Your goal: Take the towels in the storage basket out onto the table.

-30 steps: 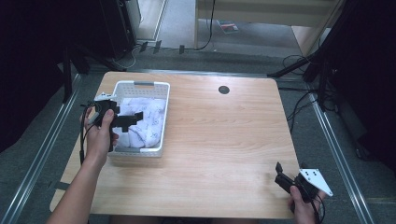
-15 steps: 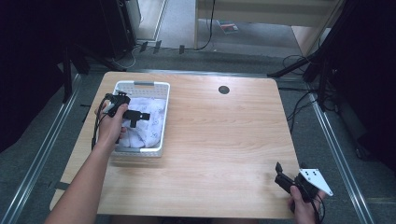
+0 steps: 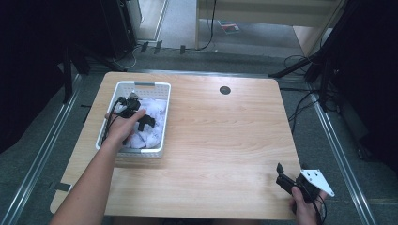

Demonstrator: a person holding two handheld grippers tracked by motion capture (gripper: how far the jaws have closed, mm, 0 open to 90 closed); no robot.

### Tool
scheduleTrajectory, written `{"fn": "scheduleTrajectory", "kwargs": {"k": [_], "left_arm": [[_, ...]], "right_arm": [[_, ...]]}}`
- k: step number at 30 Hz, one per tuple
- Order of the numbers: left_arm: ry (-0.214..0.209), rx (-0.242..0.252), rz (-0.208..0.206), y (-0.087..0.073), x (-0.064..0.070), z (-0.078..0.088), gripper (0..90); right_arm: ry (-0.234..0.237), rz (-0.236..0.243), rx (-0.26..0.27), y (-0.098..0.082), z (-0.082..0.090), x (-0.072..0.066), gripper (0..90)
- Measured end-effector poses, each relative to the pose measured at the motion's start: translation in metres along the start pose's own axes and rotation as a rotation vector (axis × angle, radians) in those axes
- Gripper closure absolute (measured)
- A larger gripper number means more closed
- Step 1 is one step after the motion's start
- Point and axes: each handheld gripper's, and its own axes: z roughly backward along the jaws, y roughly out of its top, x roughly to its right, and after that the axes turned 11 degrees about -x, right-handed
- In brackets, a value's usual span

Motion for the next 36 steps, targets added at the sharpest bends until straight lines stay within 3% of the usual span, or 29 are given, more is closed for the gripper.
{"fn": "scheduleTrajectory", "kwargs": {"k": [6,8,11,13,18,21,25,29,33,36], "left_arm": [[-0.001,0.001,-0.004,-0.001,-0.002,-0.003,0.0],[0.026,-0.005,-0.006,-0.001,0.001,-0.004,0.4],[0.055,-0.010,-0.015,-0.001,0.004,-0.004,5.0],[0.061,-0.006,-0.019,-0.002,0.006,-0.002,12.8],[0.028,0.015,-0.042,-0.004,0.005,0.005,44.7],[0.011,0.005,-0.033,-0.004,0.005,0.007,55.4],[-0.001,0.005,-0.009,-0.003,0.004,0.008,62.3],[-0.039,0.001,0.000,-0.002,-0.001,0.012,65.6],[-0.055,0.000,0.002,0.000,-0.004,0.022,66.1],[-0.076,0.031,0.012,0.000,-0.004,0.035,66.1]], "right_arm": [[-0.003,0.011,-0.002,0.000,0.000,-0.001,12.8],[-0.005,0.013,-0.002,0.000,0.000,-0.001,12.8],[-0.004,0.012,-0.003,0.000,0.000,-0.001,12.8],[-0.004,0.012,-0.003,0.000,0.000,-0.001,12.8],[-0.005,0.015,-0.002,0.000,0.000,-0.001,12.8],[-0.006,0.017,-0.003,0.000,-0.001,-0.001,12.8],[-0.006,0.014,-0.004,0.000,0.000,-0.001,12.8],[-0.004,0.010,-0.003,0.000,0.000,-0.001,12.8],[-0.003,0.009,-0.003,0.000,0.000,-0.001,12.8],[-0.003,0.009,-0.003,0.000,0.000,-0.001,12.8]]}}
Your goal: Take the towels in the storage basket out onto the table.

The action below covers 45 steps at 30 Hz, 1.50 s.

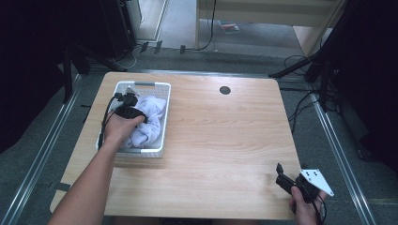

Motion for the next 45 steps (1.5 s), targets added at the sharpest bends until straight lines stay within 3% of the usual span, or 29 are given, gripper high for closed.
{"fn": "scheduleTrajectory", "kwargs": {"k": [7,8,13,15,22,33,45], "left_arm": [[-0.004,0.052,-0.012,0.002,0.007,0.033,65.9],[-0.003,0.067,-0.027,0.003,0.010,0.045,65.9],[0.001,0.105,-0.038,0.006,0.017,0.069,65.9],[0.007,0.129,-0.051,0.009,0.023,0.085,65.9],[0.012,0.168,-0.077,0.014,0.036,0.112,65.8],[-0.015,0.188,-0.115,0.023,0.064,0.123,65.6],[-0.056,0.167,-0.202,0.039,0.129,0.100,65.5]], "right_arm": [[-0.002,-0.002,0.002,0.000,0.000,0.000,12.8],[-0.001,-0.001,0.003,0.000,0.000,0.000,12.8],[-0.001,-0.001,0.002,0.000,0.000,0.000,12.8],[-0.002,-0.001,0.002,0.000,0.000,0.000,12.8],[-0.002,-0.003,0.001,0.000,0.000,0.000,12.8],[0.000,-0.002,0.001,0.000,0.000,0.000,12.8],[0.001,0.004,-0.001,0.000,0.000,0.000,12.8]]}}
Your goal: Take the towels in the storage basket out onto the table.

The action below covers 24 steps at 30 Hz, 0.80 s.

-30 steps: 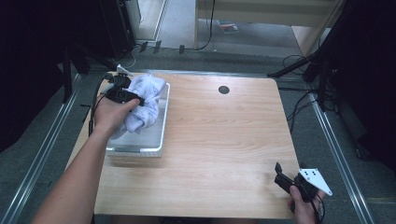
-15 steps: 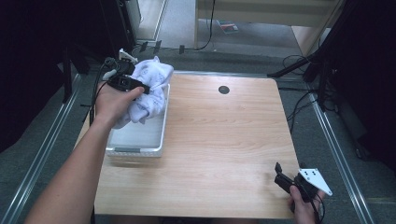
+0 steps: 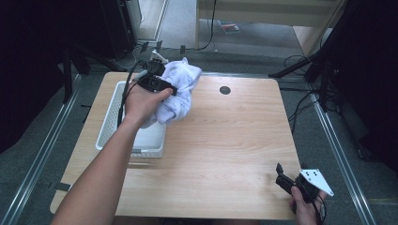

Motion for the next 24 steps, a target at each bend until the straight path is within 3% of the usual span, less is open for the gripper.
{"fn": "scheduleTrajectory", "kwargs": {"k": [5,6,7,11,24], "left_arm": [[-0.015,-0.013,-0.024,0.007,0.018,-0.012,65.4],[-0.018,-0.019,-0.037,0.010,0.028,-0.019,65.4],[-0.018,-0.019,-0.037,0.010,0.028,-0.019,65.3],[-0.023,-0.035,-0.067,0.017,0.050,-0.036,65.3],[-0.059,-0.085,-0.111,0.023,0.089,-0.077,65.1]], "right_arm": [[0.003,-0.005,0.002,0.000,0.000,0.000,12.8],[0.004,-0.004,0.004,0.000,0.000,0.000,12.8],[0.005,-0.005,0.002,0.000,0.000,0.000,12.8],[0.012,-0.009,0.003,0.000,0.000,0.001,12.8],[0.016,-0.010,0.004,0.001,-0.001,0.001,12.9]]}}
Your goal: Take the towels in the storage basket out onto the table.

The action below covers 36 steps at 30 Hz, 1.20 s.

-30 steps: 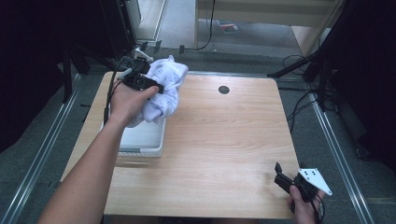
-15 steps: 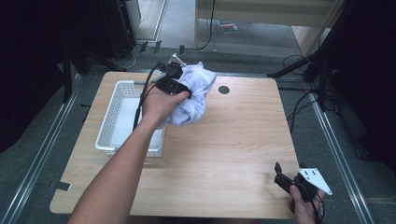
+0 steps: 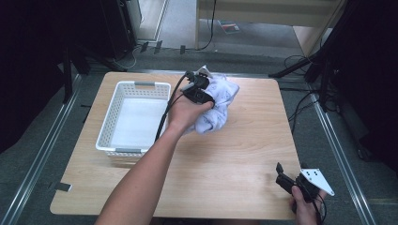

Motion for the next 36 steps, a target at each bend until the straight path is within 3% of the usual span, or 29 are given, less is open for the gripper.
{"fn": "scheduleTrajectory", "kwargs": {"k": [17,26,29,32,34,36], "left_arm": [[-0.060,-0.043,-0.001,-0.004,0.032,-0.064,63.9],[-0.035,-0.066,0.013,-0.013,0.036,-0.092,60.5],[-0.051,-0.077,0.017,-0.014,0.036,-0.097,51.9],[-0.022,-0.061,0.034,-0.013,0.039,-0.094,26.5],[-0.045,-0.038,0.052,-0.012,0.038,-0.088,17.8],[-0.033,-0.027,0.051,-0.011,0.037,-0.081,13.1]], "right_arm": [[0.001,-0.001,0.001,0.000,0.000,-0.001,12.9],[0.003,0.003,0.001,0.000,0.000,0.000,12.9],[0.004,0.002,0.000,0.000,0.000,0.000,12.9],[0.004,0.003,0.001,0.000,0.000,0.000,12.9],[0.004,0.003,0.001,0.000,0.000,0.000,12.9],[0.004,0.003,0.001,0.000,0.000,0.000,12.9]]}}
